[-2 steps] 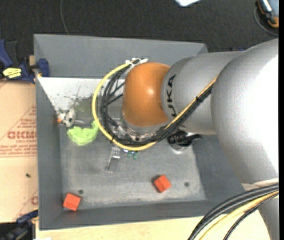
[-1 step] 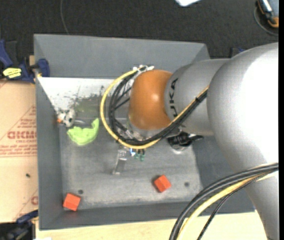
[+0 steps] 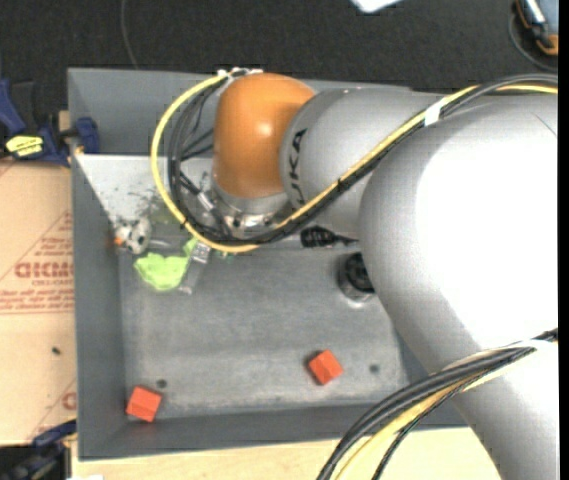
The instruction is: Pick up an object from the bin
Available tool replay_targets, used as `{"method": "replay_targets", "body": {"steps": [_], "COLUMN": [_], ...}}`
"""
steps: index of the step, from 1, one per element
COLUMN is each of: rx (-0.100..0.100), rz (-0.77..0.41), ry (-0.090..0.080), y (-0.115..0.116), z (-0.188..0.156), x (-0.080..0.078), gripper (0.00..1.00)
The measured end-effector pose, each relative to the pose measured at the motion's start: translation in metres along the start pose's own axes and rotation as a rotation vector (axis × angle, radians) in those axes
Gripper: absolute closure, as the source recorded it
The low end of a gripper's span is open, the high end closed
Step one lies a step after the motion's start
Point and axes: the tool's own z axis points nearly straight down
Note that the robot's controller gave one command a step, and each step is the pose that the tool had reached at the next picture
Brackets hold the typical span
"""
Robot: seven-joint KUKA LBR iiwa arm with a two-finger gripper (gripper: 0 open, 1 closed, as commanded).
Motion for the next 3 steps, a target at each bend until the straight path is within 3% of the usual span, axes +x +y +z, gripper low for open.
{"method": "replay_targets", "body": {"steps": [1, 2, 3], "rx": [0.004, -0.003, 0.001], "rz": [-0.319, -0.409, -0.315], "ry": [0.005, -0.001, -0.002], "y": [-0.043, 0.03, 0.029], "z": [-0.03, 0.043, 0.041], "x": [0.003, 0.05, -0.004], "gripper": [0.0, 0.0, 1.0]}}
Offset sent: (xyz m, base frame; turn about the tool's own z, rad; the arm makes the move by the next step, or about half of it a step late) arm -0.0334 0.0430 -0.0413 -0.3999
